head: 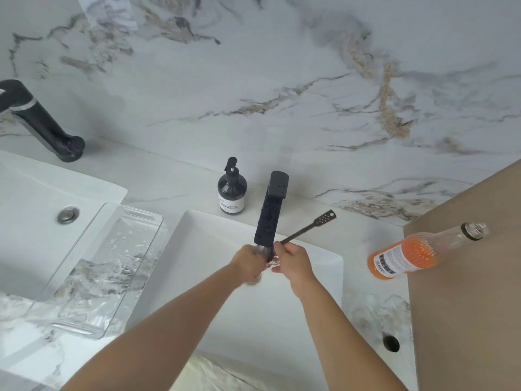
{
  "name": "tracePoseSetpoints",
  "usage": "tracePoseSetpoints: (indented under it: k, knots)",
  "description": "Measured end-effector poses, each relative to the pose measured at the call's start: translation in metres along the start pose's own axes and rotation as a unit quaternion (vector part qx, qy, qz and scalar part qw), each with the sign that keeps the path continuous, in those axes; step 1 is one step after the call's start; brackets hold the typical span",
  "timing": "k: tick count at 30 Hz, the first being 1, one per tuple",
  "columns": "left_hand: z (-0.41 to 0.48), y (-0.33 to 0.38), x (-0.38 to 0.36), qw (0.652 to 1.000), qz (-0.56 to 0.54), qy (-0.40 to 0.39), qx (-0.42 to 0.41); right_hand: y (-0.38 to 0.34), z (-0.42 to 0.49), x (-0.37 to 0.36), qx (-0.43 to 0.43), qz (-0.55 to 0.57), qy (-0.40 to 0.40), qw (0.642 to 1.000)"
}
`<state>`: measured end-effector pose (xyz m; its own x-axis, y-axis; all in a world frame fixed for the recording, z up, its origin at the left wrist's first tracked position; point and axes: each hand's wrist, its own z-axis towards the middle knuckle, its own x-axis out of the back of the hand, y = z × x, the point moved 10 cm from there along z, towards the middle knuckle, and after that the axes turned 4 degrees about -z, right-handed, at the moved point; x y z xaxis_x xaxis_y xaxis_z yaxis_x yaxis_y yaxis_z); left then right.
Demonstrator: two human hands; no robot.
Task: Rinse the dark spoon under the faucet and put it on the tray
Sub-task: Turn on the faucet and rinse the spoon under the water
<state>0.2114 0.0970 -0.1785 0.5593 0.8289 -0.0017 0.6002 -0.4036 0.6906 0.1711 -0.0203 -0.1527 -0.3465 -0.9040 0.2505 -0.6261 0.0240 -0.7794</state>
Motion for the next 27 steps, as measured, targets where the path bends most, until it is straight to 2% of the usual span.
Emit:
tracePoseSetpoints:
  k: [2,4,7,10,13,15,18,23,27]
  knots:
    - [0.001,0.016,0.007,0.987,0.159,-0.021,-0.025,-0.007,0.003,0.001,0.003,-0.072,-0.020,0.997]
    - [0.001,0.034,0.013,0.948,0.308,-0.023,-0.071,-0.011,0.008,0.000,-0.002,-0.093,-0.040,0.995]
    - [-0.003,0.050,0.010,0.911,0.388,-0.040,-0.131,-0.008,0.009,-0.006,-0.030,-0.042,-0.073,0.996]
    - [-0.002,0.049,0.004,0.900,0.403,-0.058,-0.154,-0.001,0.006,-0.008,-0.053,-0.004,-0.091,0.994]
    - [-0.002,0.041,0.014,0.948,0.284,-0.006,-0.145,0.006,0.002,-0.012,-0.073,0.113,-0.094,0.986]
    - [-0.003,0.033,0.019,0.965,0.223,0.039,-0.133,0.013,-0.002,-0.017,-0.088,0.198,-0.085,0.973]
    - [-0.005,0.012,0.017,0.987,0.114,0.051,-0.104,0.022,-0.007,-0.024,-0.091,0.267,-0.062,0.957]
    - [-0.003,-0.023,0.011,0.997,-0.062,0.020,-0.041,0.034,-0.015,-0.029,-0.080,0.277,-0.034,0.957]
    - [-0.010,-0.023,0.015,0.996,-0.072,0.050,-0.024,0.028,-0.012,-0.023,-0.057,0.222,-0.007,0.973]
